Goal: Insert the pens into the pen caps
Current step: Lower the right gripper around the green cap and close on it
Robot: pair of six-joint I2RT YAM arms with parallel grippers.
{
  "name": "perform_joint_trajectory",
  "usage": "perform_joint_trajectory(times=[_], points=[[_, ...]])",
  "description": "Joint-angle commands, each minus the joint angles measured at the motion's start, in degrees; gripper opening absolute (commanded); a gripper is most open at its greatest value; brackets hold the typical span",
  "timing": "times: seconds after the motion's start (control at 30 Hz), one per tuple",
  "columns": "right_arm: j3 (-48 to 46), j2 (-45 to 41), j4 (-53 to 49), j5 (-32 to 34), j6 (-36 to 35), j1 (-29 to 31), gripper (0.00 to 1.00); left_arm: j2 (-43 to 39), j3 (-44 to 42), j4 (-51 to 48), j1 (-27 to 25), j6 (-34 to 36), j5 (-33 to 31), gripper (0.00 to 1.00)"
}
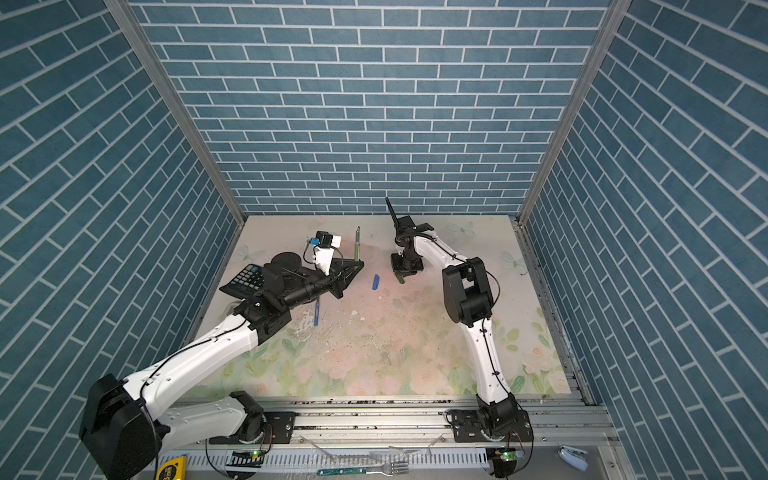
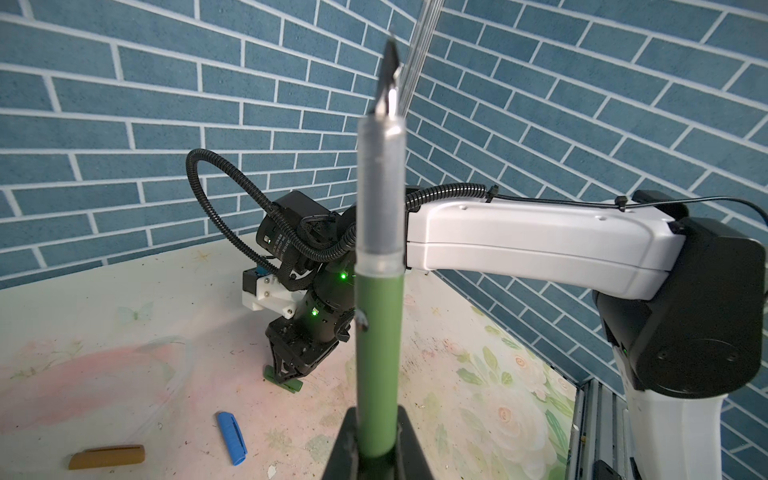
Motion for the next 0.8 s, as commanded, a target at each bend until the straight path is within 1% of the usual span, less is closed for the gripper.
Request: perform_joint_trajectory(times=[0.0, 0.13, 0.53, 0.63, 0.77], points=[[-0.3, 1.2, -1.5, 0.1, -2.2, 0.3, 0.25, 0.0, 1.0, 0.9, 0.1, 0.1, 0.5, 0.0], [0.5, 1.9, -2.0, 1.7, -2.4, 0.4, 0.24, -0.1, 0.9, 0.9, 0.1, 0.2, 0.4, 0.0], [1.8, 4.1, -2.3, 3.3, -2.5, 2.3, 0.24, -0.1, 1.0, 0.8, 0.1, 0.1, 0.5, 0.0], [2.1, 4.1, -2.2, 5.0, -2.2, 2.9, 0.22, 0.0, 1.0, 0.9, 0.1, 0.1, 0.6, 0.0], [1.2, 2.5, -0.6, 5.8, -0.5, 3.1, 0.18, 0.0, 0.9, 0.8, 0.1, 0.2, 0.4, 0.0]])
